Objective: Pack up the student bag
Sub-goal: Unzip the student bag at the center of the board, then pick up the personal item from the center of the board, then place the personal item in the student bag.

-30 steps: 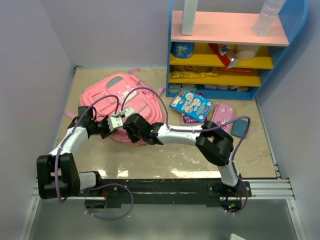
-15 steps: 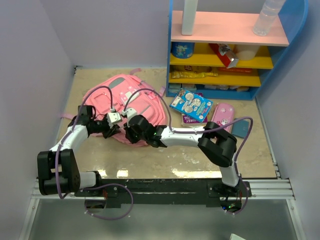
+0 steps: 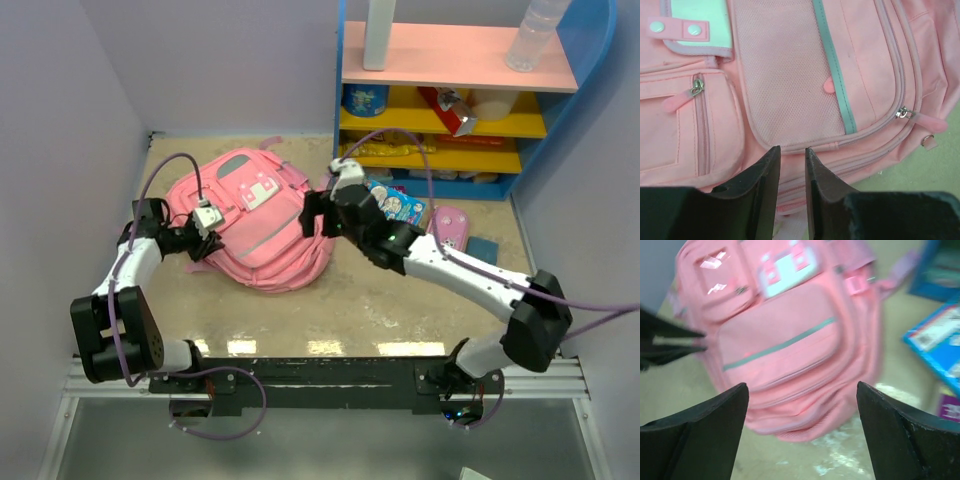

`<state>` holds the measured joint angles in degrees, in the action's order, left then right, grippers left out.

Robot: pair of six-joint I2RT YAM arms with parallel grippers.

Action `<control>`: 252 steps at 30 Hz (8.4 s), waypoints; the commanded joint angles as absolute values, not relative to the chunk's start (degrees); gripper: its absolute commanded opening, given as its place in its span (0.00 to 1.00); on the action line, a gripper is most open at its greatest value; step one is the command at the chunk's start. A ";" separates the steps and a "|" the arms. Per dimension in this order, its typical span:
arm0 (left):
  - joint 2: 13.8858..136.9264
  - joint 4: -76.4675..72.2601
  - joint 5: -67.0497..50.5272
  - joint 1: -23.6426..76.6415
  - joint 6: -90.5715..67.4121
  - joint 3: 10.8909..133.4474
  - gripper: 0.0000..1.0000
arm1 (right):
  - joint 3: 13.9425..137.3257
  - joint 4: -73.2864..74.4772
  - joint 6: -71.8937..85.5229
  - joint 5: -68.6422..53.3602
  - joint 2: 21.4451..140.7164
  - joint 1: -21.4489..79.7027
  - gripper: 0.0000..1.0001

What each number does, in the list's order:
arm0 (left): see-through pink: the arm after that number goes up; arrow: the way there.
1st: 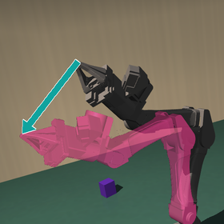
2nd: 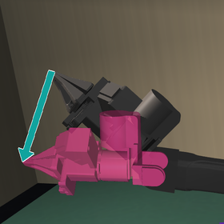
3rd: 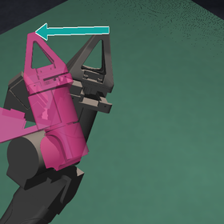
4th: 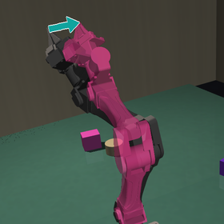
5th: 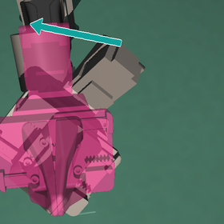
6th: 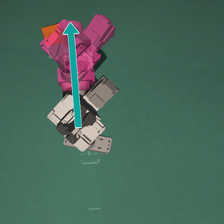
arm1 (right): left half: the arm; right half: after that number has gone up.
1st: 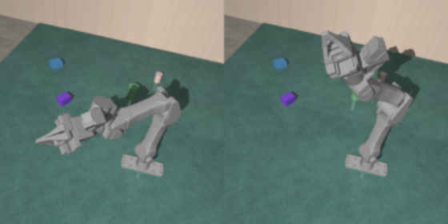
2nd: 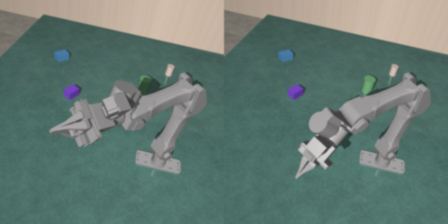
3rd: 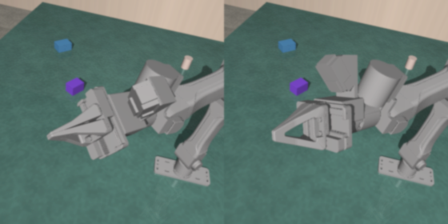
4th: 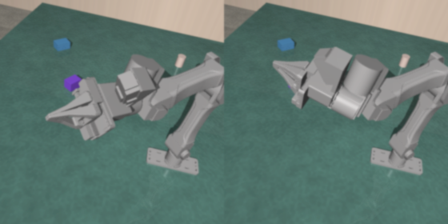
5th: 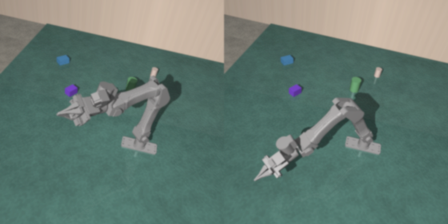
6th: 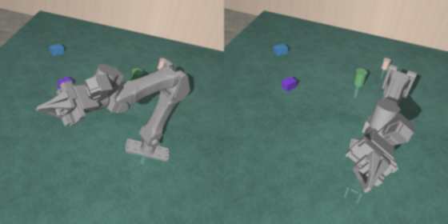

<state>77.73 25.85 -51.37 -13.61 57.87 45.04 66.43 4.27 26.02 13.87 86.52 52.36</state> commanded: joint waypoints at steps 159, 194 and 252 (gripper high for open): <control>77.96 -4.92 -14.15 21.09 41.31 39.81 0.12 | 63.64 9.68 53.52 12.84 77.43 33.22 0.00; 73.57 6.94 -10.90 21.09 24.08 55.46 0.00 | 60.03 -35.51 79.00 -4.74 97.91 33.84 0.00; 72.42 14.33 -23.29 21.09 22.15 58.01 0.00 | 74.46 -12.83 68.56 7.92 111.02 48.17 0.69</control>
<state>75.02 18.17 -17.89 20.34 23.09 55.88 74.24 -13.58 71.81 9.74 114.65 48.45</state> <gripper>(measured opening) 0.015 0.556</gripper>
